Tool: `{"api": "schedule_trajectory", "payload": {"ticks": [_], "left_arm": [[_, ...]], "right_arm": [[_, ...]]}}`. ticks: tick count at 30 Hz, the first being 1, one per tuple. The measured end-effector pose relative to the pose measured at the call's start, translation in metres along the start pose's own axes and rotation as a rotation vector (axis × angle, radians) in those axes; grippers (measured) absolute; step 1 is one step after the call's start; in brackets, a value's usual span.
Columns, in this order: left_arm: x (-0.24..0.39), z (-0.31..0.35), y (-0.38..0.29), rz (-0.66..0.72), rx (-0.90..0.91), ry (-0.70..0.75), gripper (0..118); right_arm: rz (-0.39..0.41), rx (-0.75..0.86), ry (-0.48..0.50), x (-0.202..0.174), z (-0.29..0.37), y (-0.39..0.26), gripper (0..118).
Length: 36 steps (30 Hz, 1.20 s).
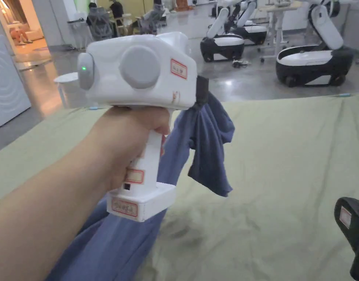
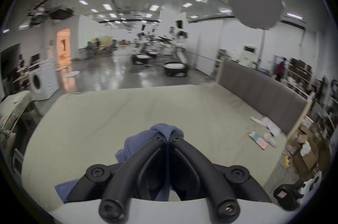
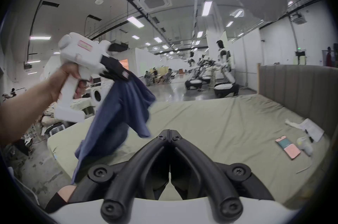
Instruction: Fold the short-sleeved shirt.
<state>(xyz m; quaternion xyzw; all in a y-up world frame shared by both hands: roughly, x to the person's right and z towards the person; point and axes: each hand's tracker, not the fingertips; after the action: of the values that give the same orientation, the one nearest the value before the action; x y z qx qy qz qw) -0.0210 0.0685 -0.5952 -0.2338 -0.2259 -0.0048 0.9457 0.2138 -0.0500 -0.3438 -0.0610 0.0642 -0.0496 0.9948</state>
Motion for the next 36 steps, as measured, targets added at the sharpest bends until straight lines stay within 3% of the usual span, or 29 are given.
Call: {"api": "schedule_trajectory", "payload": {"ticks": [7,11,12,15,16,19,22,26,27,29,30,33,36], "left_arm": [[0.142,-0.14,-0.072,-0.031,-0.272,-0.17,1],[0.175,-0.194,-0.15,-0.066,-0.419,-0.151,2],[0.174,-0.197,-0.164,-0.06,-0.407,-0.162,9],[0.158,-0.19,-0.184,0.014,-0.366,-0.172,106],[0.149,-0.182,-0.183,0.041,-0.327,-0.193,115],[0.11,-0.137,-0.165,0.053,-0.211,-0.144,115],[0.06,-0.057,-0.149,-0.032,0.045,0.013,115],[-0.018,0.066,-0.159,0.002,0.229,0.136,108],[-0.033,0.091,-0.166,-0.003,0.236,0.185,97],[-0.055,0.131,-0.184,-0.004,0.222,0.362,26],[-0.065,0.147,-0.198,0.034,0.243,0.452,7],[-0.095,0.191,-0.234,0.195,0.269,0.468,0],[-0.111,0.213,-0.264,0.235,0.275,0.553,0]], "right_arm": [[0.033,-0.011,-0.178,0.052,0.05,0.013,1],[0.019,-0.047,-0.216,0.068,0.061,0.005,1],[0.019,-0.056,-0.223,0.069,0.061,0.002,1],[0.036,-0.076,-0.237,0.071,0.06,-0.005,1],[0.04,-0.08,-0.24,0.071,0.057,-0.008,1],[0.032,-0.098,-0.237,0.069,0.047,-0.011,1],[0.042,-0.099,-0.209,0.056,0.034,-0.011,1],[0.067,-0.095,-0.152,0.032,0.015,-0.016,1],[0.066,-0.099,-0.138,0.025,0.009,-0.018,1],[0.052,-0.104,-0.125,0.012,-0.005,-0.022,1],[0.04,-0.104,-0.119,0.003,-0.013,-0.024,1],[0.014,-0.121,-0.036,-0.022,-0.034,-0.031,1],[0.095,-0.135,0.001,-0.048,-0.045,-0.04,1]]}}
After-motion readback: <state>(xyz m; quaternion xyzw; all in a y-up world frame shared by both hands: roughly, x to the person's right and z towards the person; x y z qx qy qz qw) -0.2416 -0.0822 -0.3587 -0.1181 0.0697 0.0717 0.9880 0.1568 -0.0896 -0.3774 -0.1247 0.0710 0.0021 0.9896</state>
